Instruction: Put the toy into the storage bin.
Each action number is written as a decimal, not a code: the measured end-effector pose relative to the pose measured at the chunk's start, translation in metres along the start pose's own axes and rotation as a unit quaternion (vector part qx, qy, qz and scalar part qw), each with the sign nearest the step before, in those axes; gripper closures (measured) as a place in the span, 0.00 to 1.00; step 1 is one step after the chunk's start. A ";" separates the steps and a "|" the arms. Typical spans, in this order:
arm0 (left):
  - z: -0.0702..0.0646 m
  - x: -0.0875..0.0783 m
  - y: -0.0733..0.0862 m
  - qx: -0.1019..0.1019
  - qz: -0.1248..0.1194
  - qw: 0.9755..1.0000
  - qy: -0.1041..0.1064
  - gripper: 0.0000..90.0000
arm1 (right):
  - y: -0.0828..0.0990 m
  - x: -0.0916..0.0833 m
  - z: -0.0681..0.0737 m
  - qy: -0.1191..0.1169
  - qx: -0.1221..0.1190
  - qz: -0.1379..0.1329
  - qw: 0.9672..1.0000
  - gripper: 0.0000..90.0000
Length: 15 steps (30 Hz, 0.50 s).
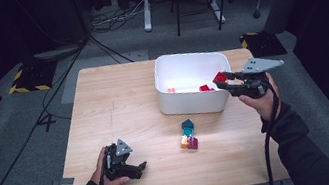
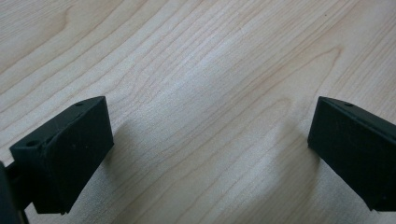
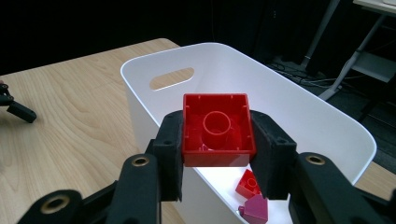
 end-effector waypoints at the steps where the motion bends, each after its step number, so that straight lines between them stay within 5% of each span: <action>1: 0.000 0.000 0.000 0.000 0.000 1.000 0.000 0.00 | 0.000 0.002 -0.001 0.001 -0.003 0.002 1.000 0.66; 15: 0.000 0.000 0.000 0.000 0.000 1.000 0.000 0.00 | -0.005 0.024 -0.008 0.016 -0.003 0.017 1.000 0.66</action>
Point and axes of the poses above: each handheld gripper's, and its own axes: x roughly forward along the jaws, y roughly out of its underside, z roughly to its left, the point moved 10 cm from there along x, roughly forward along the jaws, and after that the axes turned 14 degrees about x, right-handed, at the moved point
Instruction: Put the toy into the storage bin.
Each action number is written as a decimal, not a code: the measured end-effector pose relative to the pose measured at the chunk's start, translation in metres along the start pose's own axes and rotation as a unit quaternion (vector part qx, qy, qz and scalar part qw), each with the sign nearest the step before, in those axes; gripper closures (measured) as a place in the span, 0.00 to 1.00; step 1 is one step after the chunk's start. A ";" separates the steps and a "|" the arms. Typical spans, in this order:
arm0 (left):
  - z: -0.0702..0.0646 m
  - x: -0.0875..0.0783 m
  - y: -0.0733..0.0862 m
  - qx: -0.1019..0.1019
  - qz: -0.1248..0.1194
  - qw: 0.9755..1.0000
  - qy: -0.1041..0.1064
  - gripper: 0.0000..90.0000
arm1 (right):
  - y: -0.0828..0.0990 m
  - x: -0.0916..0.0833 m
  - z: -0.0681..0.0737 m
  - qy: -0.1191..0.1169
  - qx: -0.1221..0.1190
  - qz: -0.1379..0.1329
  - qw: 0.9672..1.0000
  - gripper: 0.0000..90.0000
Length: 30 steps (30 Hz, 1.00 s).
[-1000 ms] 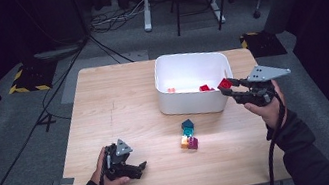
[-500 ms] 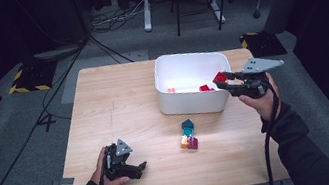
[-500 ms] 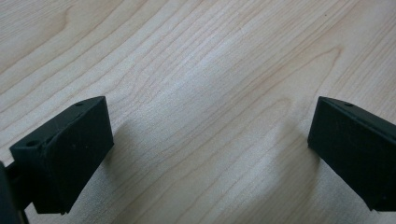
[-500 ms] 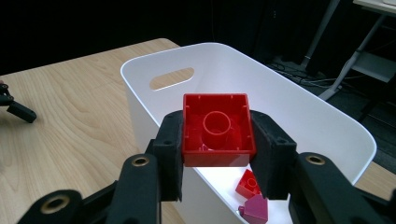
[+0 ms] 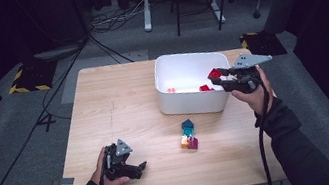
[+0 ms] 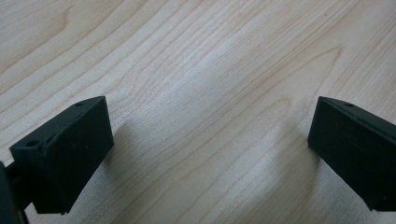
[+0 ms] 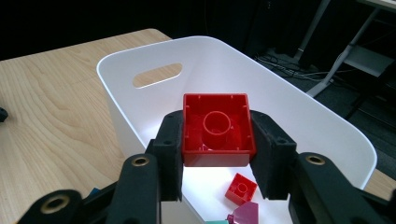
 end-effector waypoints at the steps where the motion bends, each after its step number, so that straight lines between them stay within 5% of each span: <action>1: 0.000 0.000 0.000 0.000 0.000 1.000 0.000 0.00 | 0.000 0.002 -0.001 -0.001 -0.002 0.001 1.000 0.66; 14: 0.000 0.000 0.000 0.000 0.000 1.000 0.000 0.00 | 0.003 0.022 -0.021 0.017 0.037 0.012 0.999 0.66; 30: 0.000 0.000 0.000 0.000 0.000 1.000 0.000 0.00 | 0.006 0.043 -0.040 0.052 0.038 0.034 0.997 0.66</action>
Point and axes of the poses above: each handheld gripper's, and its own axes: x roughly forward along the jaws, y roughly out of its underside, z roughly to its left, the point moved 10 cm from there along x, roughly forward along the jaws, and after that the axes turned 14 degrees about x, right-handed, at the moved point
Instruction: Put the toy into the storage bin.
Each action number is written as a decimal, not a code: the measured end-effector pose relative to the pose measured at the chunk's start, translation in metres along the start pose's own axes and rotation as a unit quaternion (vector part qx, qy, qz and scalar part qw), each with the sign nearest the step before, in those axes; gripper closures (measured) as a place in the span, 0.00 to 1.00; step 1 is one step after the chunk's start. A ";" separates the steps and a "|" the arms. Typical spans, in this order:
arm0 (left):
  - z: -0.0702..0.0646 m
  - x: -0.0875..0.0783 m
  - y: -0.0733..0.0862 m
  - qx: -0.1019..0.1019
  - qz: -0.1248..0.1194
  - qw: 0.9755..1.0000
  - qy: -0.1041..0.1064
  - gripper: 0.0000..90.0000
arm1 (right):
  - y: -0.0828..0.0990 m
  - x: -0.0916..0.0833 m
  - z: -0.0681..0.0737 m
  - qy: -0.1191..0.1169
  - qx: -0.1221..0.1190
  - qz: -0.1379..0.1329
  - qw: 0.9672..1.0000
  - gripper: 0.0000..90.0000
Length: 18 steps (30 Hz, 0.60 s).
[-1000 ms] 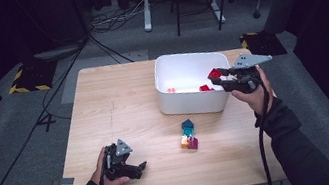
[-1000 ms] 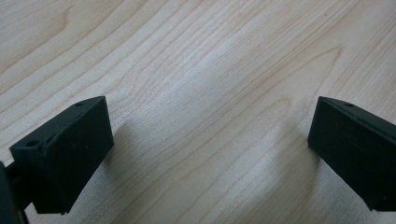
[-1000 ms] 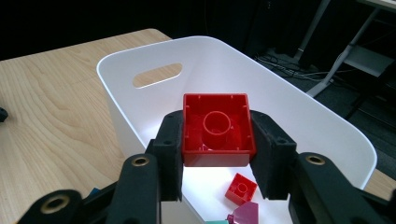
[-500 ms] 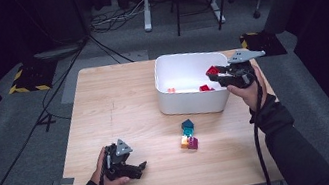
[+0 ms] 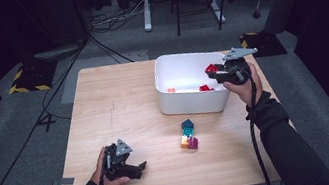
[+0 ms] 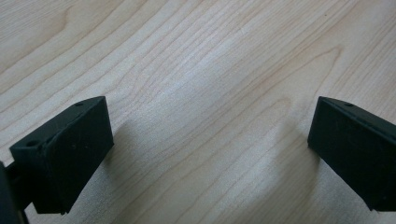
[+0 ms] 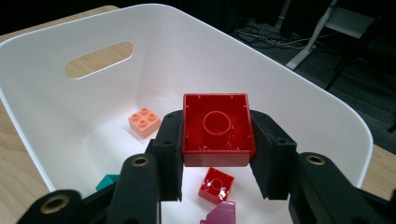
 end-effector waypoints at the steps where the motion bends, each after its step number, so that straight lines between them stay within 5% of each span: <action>1: 0.000 0.000 0.000 0.000 0.000 1.000 0.000 0.00 | 0.000 0.001 0.001 -0.001 0.000 0.002 1.000 0.66; 12: 0.000 0.000 0.000 0.000 0.000 1.000 0.000 0.00 | 0.000 0.002 0.003 -0.003 0.005 0.000 1.000 0.62; 18: 0.000 0.000 0.000 0.000 0.000 1.000 0.000 0.00 | -0.007 -0.015 0.014 -0.012 -0.010 -0.019 1.000 0.59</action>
Point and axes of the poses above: each handheld gripper's, and its own axes: x roughly forward along the jaws, y roughly out of its underside, z roughly to its left, the point moved 10 cm from there along x, roughly forward along the jaws, and after that the axes turned 14 degrees about x, right-handed, at the moved point
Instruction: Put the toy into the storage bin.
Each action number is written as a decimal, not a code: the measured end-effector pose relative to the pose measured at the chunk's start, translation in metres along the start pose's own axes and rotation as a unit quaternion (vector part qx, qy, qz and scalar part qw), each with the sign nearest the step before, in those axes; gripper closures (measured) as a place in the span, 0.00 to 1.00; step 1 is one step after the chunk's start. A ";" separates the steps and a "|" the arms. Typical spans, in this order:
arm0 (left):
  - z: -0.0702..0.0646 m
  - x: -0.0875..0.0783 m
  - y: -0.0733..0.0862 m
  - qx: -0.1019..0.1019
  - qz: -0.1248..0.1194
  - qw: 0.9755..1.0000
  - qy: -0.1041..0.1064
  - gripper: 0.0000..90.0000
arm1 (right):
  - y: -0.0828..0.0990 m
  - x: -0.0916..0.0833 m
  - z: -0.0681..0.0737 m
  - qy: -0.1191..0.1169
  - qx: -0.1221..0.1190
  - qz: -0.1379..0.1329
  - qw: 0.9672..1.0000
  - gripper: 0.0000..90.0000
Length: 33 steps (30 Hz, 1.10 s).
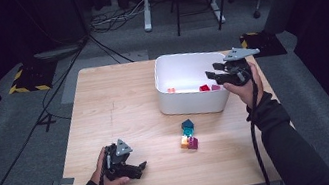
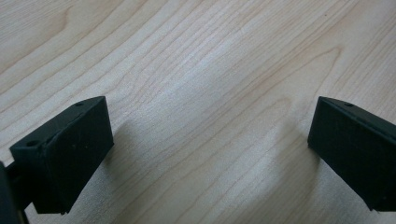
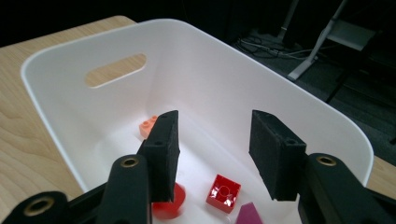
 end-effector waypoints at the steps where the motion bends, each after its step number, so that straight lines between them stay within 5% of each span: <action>1: 0.000 0.000 0.000 0.001 -0.001 1.000 0.000 0.00 | -0.001 -0.004 0.003 -0.003 -0.005 -0.007 1.000 0.59; 15: 0.000 0.000 0.000 0.000 0.000 1.000 0.000 0.00 | 0.011 -0.042 0.039 -0.055 -0.036 -0.022 0.998 0.52; 33: 0.000 0.000 0.000 0.000 0.000 1.000 0.000 0.00 | 0.066 -0.051 0.065 -0.095 -0.062 0.005 0.994 0.43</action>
Point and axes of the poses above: each handheld gripper's, and its own axes: x roughly forward along the jaws, y roughly out of its underside, z roughly to its left, the point moved 10 cm from there along x, roughly forward along the jaws, and after that the axes turned 14 degrees about x, right-handed, at the moved point
